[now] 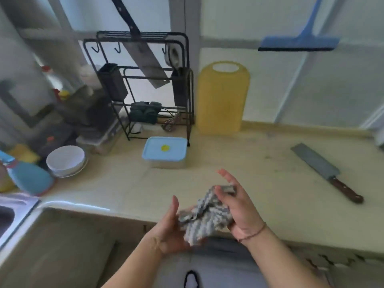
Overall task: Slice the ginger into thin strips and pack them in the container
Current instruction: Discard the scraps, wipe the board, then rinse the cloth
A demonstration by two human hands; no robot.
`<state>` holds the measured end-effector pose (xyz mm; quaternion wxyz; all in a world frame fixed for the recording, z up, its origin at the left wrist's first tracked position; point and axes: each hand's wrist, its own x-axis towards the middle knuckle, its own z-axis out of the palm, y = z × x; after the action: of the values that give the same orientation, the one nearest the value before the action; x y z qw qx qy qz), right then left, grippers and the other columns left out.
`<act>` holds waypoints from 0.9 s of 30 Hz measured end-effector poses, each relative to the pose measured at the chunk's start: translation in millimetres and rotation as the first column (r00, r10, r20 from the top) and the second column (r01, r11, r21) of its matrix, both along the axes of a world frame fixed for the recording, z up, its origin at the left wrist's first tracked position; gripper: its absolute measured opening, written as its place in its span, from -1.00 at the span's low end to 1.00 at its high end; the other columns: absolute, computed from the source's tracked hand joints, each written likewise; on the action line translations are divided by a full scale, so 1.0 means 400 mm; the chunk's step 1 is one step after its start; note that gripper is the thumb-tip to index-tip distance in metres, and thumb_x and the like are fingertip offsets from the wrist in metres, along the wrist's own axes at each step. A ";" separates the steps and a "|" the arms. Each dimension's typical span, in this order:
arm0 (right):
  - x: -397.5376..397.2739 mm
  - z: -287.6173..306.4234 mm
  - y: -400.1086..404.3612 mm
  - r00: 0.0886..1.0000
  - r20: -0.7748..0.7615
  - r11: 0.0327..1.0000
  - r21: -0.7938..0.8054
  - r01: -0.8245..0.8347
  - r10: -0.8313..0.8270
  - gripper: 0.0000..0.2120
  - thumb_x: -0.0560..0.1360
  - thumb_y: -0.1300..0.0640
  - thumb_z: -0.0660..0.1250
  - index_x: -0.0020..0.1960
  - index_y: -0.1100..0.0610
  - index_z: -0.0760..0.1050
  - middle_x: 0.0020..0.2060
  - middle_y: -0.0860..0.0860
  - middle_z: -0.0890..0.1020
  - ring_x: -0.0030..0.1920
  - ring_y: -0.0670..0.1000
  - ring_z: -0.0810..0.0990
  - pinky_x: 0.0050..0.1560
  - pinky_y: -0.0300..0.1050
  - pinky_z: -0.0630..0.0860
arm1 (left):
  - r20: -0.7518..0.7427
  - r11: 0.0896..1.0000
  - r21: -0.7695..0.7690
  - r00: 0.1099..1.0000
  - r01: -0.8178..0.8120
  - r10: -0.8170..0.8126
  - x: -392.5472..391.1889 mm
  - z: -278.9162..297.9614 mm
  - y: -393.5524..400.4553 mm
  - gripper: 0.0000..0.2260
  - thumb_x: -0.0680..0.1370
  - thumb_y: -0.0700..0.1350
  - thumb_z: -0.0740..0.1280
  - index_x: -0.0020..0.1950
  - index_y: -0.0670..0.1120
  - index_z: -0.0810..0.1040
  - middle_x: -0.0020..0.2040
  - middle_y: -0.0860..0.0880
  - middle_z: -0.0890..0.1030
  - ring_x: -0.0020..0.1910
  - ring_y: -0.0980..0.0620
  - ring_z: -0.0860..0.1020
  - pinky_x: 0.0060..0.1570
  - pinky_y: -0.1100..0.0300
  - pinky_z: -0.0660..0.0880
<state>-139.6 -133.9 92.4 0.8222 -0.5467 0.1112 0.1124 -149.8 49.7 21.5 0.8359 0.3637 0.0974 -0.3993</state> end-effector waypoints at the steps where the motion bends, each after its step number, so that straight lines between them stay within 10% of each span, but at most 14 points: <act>1: 0.006 0.006 -0.022 1.000 0.012 0.999 -0.027 -0.020 0.021 -0.46 0.34 0.18 0.46 0.30 0.00 0.48 -0.14 0.03 0.67 -0.12 -0.09 0.61 -0.03 -0.27 0.53 | -0.019 0.998 -0.065 1.000 0.010 -0.011 0.012 -0.008 -0.028 -0.03 0.14 0.36 0.58 0.38 -0.19 0.55 0.36 -0.28 0.52 0.28 -0.27 0.54 0.27 -0.22 0.46; 6: 0.072 0.040 -0.077 0.992 -0.065 0.940 0.331 -0.080 0.107 -0.49 0.37 0.38 0.31 0.27 0.05 0.53 -0.05 0.07 0.69 -0.08 0.04 0.67 -0.07 -0.06 0.64 | -0.164 0.921 -0.240 0.948 -0.307 0.273 0.090 -0.053 -0.125 -0.29 0.34 0.18 0.60 0.34 -0.15 0.48 0.34 -0.30 0.49 0.37 -0.26 0.41 0.45 -0.26 0.20; 9: 0.141 0.049 -0.090 0.977 -0.085 0.924 0.350 -0.154 0.196 -0.43 0.35 0.43 0.38 0.30 0.05 0.54 -0.10 0.07 0.63 -0.08 0.07 0.63 -0.01 -0.04 0.62 | -0.139 0.957 -0.281 0.990 -0.078 0.040 0.132 -0.054 -0.176 -0.19 0.41 0.42 0.30 0.43 -0.16 0.50 0.39 -0.28 0.48 0.33 -0.29 0.48 0.26 -0.16 0.45; 14: 0.219 0.077 -0.152 0.893 -0.233 0.892 -0.154 -0.426 0.386 -0.33 0.32 0.39 0.47 0.37 0.04 0.43 0.03 0.09 0.53 -0.13 0.04 0.60 -0.05 -0.05 0.59 | 0.223 0.988 0.062 0.963 0.141 -0.151 0.249 -0.002 -0.153 -0.44 0.28 0.29 0.57 0.13 -0.02 0.72 0.11 -0.04 0.70 0.11 0.01 0.65 0.15 0.13 0.53; 19: 0.256 0.112 -0.219 0.928 -0.144 0.454 -0.839 -0.298 0.343 -0.35 0.37 0.18 0.55 0.34 -0.20 0.38 0.15 -0.13 0.47 -0.11 -0.14 0.53 0.05 -0.19 0.48 | 0.437 0.950 0.276 0.861 0.148 -0.261 0.359 0.030 -0.157 -0.89 0.44 -0.06 0.48 -0.26 -0.04 0.63 -0.18 -0.03 0.62 -0.17 0.00 0.51 -0.13 0.21 0.40; 24: 0.256 0.094 -0.351 0.834 -0.386 0.358 -0.771 -0.527 0.395 -0.13 0.09 -0.30 0.54 0.32 -0.18 0.30 0.13 -0.07 0.56 0.04 -0.11 0.60 -0.07 -0.29 0.52 | 0.393 0.973 0.231 0.917 -0.028 -0.067 0.408 0.055 -0.180 -0.78 0.54 -0.02 0.33 -0.32 0.02 0.50 -0.37 0.01 0.40 -0.40 0.08 0.34 -0.36 0.18 0.25; 27: 0.246 0.064 -0.399 0.746 -0.389 0.347 -0.704 -0.619 0.541 -0.35 0.15 -0.20 0.63 0.13 0.08 0.58 -0.03 0.01 0.70 0.00 0.00 0.67 0.06 -0.09 0.59 | 0.407 0.868 0.483 0.907 -0.116 -0.105 0.434 0.056 -0.213 -0.85 0.59 -0.07 0.39 -0.15 -0.07 0.52 -0.24 -0.07 0.55 -0.32 0.03 0.53 -0.32 0.18 0.48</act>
<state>-41.1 -293.5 117.9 0.3838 -0.8514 -0.0159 0.3572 23.8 -35.7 43.9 0.7163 0.6431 0.0153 -0.2704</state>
